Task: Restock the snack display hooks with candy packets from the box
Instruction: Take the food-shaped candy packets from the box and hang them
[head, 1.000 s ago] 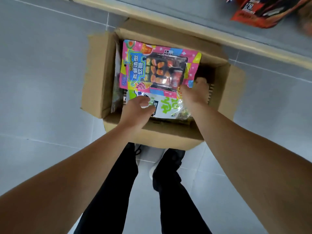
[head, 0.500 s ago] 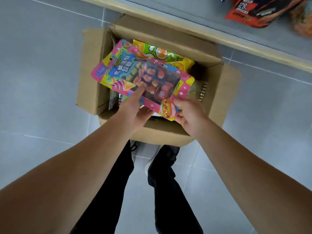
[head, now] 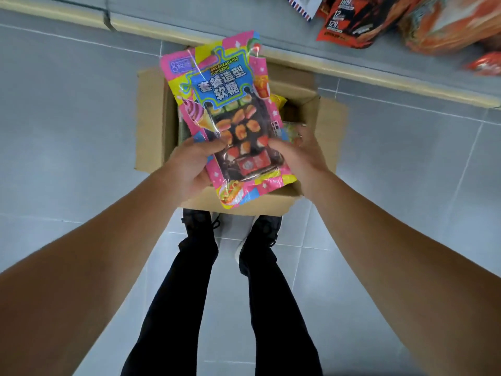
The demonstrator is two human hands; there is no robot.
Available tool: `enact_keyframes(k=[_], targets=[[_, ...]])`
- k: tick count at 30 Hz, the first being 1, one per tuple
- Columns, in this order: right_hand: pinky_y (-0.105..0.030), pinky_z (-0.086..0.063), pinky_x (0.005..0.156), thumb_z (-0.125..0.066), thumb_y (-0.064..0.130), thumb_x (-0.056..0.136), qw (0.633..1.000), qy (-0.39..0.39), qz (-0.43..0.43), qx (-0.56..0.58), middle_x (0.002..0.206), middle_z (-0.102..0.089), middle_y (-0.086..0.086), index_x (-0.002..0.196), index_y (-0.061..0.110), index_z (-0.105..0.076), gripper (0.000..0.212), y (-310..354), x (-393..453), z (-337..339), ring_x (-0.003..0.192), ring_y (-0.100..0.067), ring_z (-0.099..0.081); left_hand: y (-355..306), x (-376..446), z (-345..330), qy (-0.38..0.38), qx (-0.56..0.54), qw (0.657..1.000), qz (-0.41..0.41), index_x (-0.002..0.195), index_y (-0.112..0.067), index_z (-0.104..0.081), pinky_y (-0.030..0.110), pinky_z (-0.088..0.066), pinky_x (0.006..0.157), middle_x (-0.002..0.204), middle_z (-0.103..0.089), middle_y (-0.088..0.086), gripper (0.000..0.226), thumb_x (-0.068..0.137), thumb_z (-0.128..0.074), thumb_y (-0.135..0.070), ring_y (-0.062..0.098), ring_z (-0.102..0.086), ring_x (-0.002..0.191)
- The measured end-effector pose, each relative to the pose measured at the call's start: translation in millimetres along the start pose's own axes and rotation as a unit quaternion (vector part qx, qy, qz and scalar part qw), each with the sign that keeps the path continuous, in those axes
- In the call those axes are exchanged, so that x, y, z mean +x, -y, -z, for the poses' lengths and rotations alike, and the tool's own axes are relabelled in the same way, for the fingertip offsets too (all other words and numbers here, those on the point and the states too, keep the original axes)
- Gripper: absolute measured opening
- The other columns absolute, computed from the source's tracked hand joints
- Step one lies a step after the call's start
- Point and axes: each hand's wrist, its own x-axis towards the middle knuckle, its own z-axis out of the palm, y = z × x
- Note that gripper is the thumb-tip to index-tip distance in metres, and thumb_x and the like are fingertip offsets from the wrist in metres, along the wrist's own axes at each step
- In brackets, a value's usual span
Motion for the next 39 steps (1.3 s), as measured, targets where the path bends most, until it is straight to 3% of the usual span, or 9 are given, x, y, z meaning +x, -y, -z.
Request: enact_keyframes(k=[3,5,16,20,23,28,31,34,39], targets=[[-0.045,-0.056,0.091,-0.077,0.040,0.058,0.997,0.045,0.062,0.021,0.100,-0.075,0.005,0.110,0.028,-0.068,0.055,32,-30,14,0.093,-0.016,-0.072,-19,-36,-2,0.065,0.051,0.996,0.022,0.126,-0.002,-0.057,0.060,-0.047,0.098,0.123,-0.056,0.023,0.050,0.079,-0.068,-0.010,0.040,-0.056,0.116],[-0.047,-0.056,0.091,-0.074,0.027,0.068,0.992,0.072,0.090,0.043,0.095,-0.076,0.002,0.099,0.027,-0.073,0.031,52,-62,28,0.093,-0.019,-0.072,-37,-68,-12,0.089,0.089,0.992,0.029,0.119,-0.005,-0.061,0.054,-0.052,0.093,0.117,-0.063,0.018,0.036,0.084,-0.064,-0.009,0.034,-0.062,0.107],[-0.054,-0.056,0.090,-0.070,0.035,0.059,0.979,-0.020,0.142,0.144,0.098,-0.075,-0.007,0.095,0.015,-0.072,0.042,151,-239,126,0.095,-0.028,-0.072,-152,-256,-117,0.118,0.273,0.950,-0.091,0.121,-0.008,-0.064,0.052,-0.054,0.091,0.112,-0.072,0.016,0.029,0.092,-0.063,-0.008,0.033,-0.069,0.102],[-0.055,-0.054,0.092,-0.068,0.042,0.058,0.964,-0.055,0.221,0.140,0.096,-0.075,-0.006,0.093,0.015,-0.072,0.045,196,-312,164,0.095,-0.028,-0.071,-188,-335,-152,0.133,0.283,0.940,-0.139,0.120,-0.005,-0.064,0.050,-0.057,0.085,0.114,-0.070,0.018,0.027,0.093,-0.062,-0.009,0.035,-0.068,0.103],[-0.056,-0.053,0.092,-0.066,0.037,0.063,0.951,-0.078,0.258,0.150,0.092,-0.076,-0.004,0.084,0.024,-0.072,0.025,228,-360,185,0.093,-0.027,-0.071,-216,-383,-175,0.135,0.301,0.927,-0.179,0.111,-0.007,-0.068,0.040,-0.062,0.069,0.099,-0.074,0.012,0.019,0.093,-0.062,-0.010,0.026,-0.073,0.084],[-0.050,-0.054,0.091,-0.067,0.031,0.072,0.928,-0.131,0.305,0.169,0.092,-0.074,-0.011,0.085,0.012,-0.069,0.023,280,-437,214,0.094,-0.032,-0.069,-262,-458,-205,0.157,0.324,0.899,-0.249,0.111,-0.008,-0.068,0.050,-0.058,0.085,0.096,-0.076,0.010,0.023,0.088,-0.069,-0.013,0.029,-0.072,0.091],[-0.041,-0.054,0.091,-0.071,0.026,0.077,0.907,-0.143,0.351,0.183,0.089,-0.074,-0.005,0.082,0.014,-0.070,0.012,316,-491,231,0.094,-0.027,-0.069,-294,-509,-219,0.185,0.311,0.886,-0.292,0.099,-0.009,-0.068,0.045,-0.059,0.077,0.082,-0.076,0.007,0.011,0.089,-0.065,-0.006,0.025,-0.073,0.076],[-0.043,-0.053,0.093,-0.071,0.022,0.084,0.889,-0.144,0.387,0.198,0.091,-0.073,-0.005,0.080,0.019,-0.068,0.005,345,-531,245,0.092,-0.025,-0.068,-322,-547,-233,0.201,0.313,0.864,-0.340,0.108,-0.007,-0.066,0.043,-0.058,0.077,0.085,-0.075,0.008,0.021,0.087,-0.067,-0.008,0.026,-0.072,0.080],[-0.052,-0.052,0.096,-0.074,0.029,0.067,0.860,-0.142,0.444,0.208,0.090,-0.075,-0.010,0.082,0.014,-0.072,0.021,397,-590,263,0.092,-0.026,-0.070,-366,-614,-246,0.211,0.297,0.831,-0.421,0.107,-0.006,-0.068,0.041,-0.059,0.072,0.091,-0.075,0.011,0.023,0.085,-0.070,-0.008,0.026,-0.072,0.080]])
